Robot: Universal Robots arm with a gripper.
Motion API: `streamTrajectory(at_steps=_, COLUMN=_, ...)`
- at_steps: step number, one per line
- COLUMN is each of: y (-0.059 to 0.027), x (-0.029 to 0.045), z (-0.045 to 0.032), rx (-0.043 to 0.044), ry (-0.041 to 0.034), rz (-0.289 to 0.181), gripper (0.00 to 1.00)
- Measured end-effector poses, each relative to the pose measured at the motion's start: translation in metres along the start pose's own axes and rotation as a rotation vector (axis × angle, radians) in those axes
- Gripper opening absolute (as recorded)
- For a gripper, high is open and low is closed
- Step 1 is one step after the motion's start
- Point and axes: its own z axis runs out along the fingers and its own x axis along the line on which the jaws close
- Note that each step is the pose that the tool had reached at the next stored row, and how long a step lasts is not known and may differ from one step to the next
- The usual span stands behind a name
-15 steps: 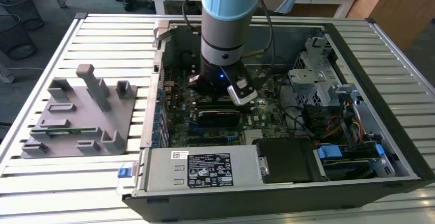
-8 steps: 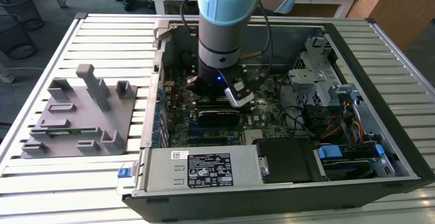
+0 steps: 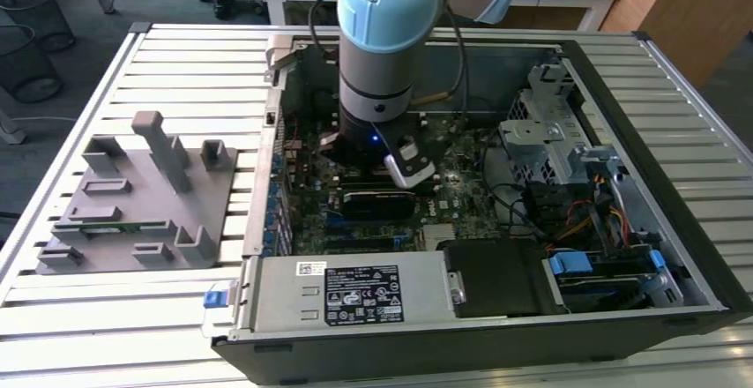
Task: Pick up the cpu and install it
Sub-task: 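Install the second cpu locking lever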
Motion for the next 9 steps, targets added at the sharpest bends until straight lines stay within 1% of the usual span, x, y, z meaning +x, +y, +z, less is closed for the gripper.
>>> streamTrajectory(at_steps=2, y=-0.0004, x=0.0007, z=0.0011, rx=0.0001, ry=0.0003, rz=0.0, gripper=0.11)
streamTrajectory(at_steps=4, y=-0.0004, x=0.001, z=0.0018, rx=-0.0026, ry=0.0002, rz=0.0, gripper=0.11)
streamTrajectory(at_steps=6, y=-0.0003, x=0.001, z=0.0019, rx=-0.0061, ry=-0.0001, rz=0.0, gripper=0.11)
streamTrajectory(at_steps=9, y=-0.0001, x=0.001, z=0.0006, rx=-0.0068, ry=-0.0001, rz=0.0, gripper=0.11)
